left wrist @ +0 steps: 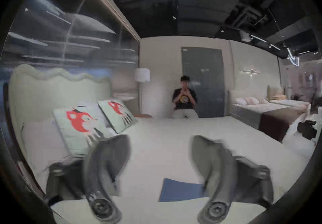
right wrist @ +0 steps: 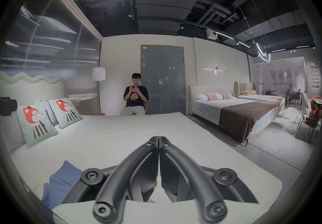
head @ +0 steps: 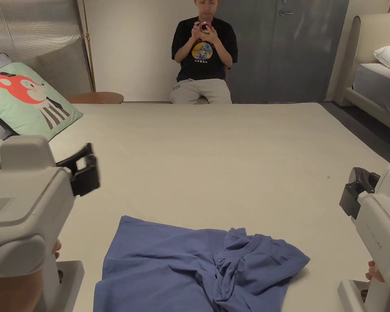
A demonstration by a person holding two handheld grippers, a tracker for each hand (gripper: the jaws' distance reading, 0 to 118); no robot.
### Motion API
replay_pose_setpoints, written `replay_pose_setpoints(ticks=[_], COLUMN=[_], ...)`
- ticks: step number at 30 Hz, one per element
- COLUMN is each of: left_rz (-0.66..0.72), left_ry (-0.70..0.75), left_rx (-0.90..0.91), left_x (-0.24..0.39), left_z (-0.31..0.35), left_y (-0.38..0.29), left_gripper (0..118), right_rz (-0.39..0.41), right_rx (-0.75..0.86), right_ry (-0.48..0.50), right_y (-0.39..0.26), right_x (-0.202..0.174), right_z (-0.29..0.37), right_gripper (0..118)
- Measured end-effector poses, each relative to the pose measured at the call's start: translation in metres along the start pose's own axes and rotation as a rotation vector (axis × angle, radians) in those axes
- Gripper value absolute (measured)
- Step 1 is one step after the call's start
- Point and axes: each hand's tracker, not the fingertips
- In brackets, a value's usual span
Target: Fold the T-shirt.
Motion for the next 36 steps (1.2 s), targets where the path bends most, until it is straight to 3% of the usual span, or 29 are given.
replay_pose_setpoints(ticks=[1, 2, 9, 17, 18, 19, 20, 21, 22, 27, 30, 31, 33, 35, 36], left_rz=[0.003, 0.000, 0.001, 0.116, 0.124, 0.132, 0.141, 0.140, 0.132, 0.075, 0.084, -0.029, -0.088, -0.039, -0.036], left_ry=[0.003, 0.019, -0.038, -0.147, -0.145, -0.137, -0.127, -0.123, -0.132, -0.083, -0.116, -0.066, -0.075, -0.098, -0.089], left_rx=[-0.002, 0.000, -0.048, -0.583, -0.653, -0.706, -0.758, -0.825, -0.883, -1.018, -1.095, -1.022, -1.008, -0.984, -0.973], left_x=[-0.003, -0.006, -0.006, -0.006, -0.006, -0.004, -0.003, -0.003, -0.002, 0.002, 0.005, 0.016, 0.023, 0.022, 0.022], left_z=[0.002, 0.003, -0.004, -0.057, -0.062, -0.058, -0.059, -0.061, -0.061, -0.058, -0.055, -0.040, -0.034, -0.036, -0.037], left_y=[-0.002, -0.003, 0.000, -0.073, -0.087, -0.101, -0.115, -0.130, -0.145, -0.207, -0.228, -0.216, -0.206, -0.199, -0.197], left_gripper=[8, 0, 0, 1, 8, 33, 76, 99, 105, 103, 86, 77, 49, 1, 1], right_rz=[0.001, 0.003, 0.024, 0.021, 0.024, 0.028, 0.031, 0.035, 0.040, 0.047, 0.050, 0.053, 0.056, 0.055, 0.054], right_rx=[-0.001, 0.000, 0.012, -0.030, -0.037, -0.045, -0.051, -0.058, -0.066, -0.105, -0.130, -0.140, -0.157, -0.177, -0.192], right_ry=[0.002, 0.006, 0.007, 0.008, 0.011, 0.012, 0.013, 0.016, 0.018, 0.026, 0.036, 0.038, 0.040, 0.041, 0.048], right_y=[0.000, 0.000, 0.003, -0.007, -0.009, -0.012, -0.018, -0.021, -0.023, -0.038, -0.038, -0.041, -0.054, -0.060, -0.059], right_x=[-0.001, -0.001, -0.005, -0.004, -0.005, -0.005, -0.004, -0.005, -0.005, -0.006, -0.010, -0.012, -0.012, -0.013, -0.014], right_z=[0.000, 0.000, 0.004, 0.002, 0.002, 0.002, 0.002, 0.002, 0.002, -0.001, 0.003, 0.002, -0.001, -0.003, -0.003], right_gripper=[1, 1, 1, 1, 1, 1, 1, 1, 1, 1, 1, 1, 1, 2, 10])
